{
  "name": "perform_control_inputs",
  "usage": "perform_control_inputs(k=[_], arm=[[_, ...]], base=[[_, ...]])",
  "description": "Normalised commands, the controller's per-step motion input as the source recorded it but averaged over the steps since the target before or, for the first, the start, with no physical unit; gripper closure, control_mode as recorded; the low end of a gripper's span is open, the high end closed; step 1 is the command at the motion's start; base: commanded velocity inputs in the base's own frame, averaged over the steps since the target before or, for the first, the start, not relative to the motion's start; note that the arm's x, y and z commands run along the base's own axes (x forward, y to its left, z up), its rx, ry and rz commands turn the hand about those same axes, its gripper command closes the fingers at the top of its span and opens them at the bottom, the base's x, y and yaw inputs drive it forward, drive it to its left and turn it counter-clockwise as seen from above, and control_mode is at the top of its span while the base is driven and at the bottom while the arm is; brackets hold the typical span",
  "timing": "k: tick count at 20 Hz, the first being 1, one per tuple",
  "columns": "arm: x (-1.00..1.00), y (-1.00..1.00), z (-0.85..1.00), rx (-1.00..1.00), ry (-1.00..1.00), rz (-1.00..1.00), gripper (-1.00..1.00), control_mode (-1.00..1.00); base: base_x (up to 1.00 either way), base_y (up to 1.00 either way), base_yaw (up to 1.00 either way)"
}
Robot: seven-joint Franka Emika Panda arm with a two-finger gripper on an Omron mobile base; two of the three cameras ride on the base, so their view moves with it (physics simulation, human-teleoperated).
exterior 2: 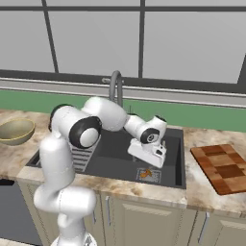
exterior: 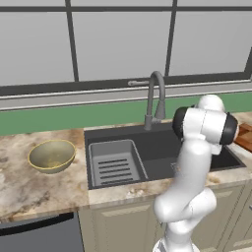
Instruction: Pick the mushroom from the sink and place it in the bowl. Then pick the bowl and place it in the microwave. Then close the microwave door and press the start button.
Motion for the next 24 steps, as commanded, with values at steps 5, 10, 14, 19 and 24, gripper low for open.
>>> perform_control_inputs(k=[5, 10, 14, 19, 24], arm=[[0.43, 0.00, -0.49, 0.05, 0.00, 0.08, -1.00, -1.00], [0.16, 0.00, -0.58, 0.01, 0.00, 0.12, -1.00, -1.00], [0.20, 0.07, -0.60, 0.00, 0.00, 0.10, -1.00, -1.00], [0.08, 0.03, -0.55, 0.00, 0.00, 0.09, -1.00, -1.00], [0.03, 0.01, -0.40, 0.00, -0.01, 0.09, -1.00, -1.00]], base=[[0.00, 0.00, 0.00], [0.00, 0.00, 0.00], [0.00, 0.00, 0.00], [0.00, 0.00, 0.00], [0.00, 0.00, 0.00]])
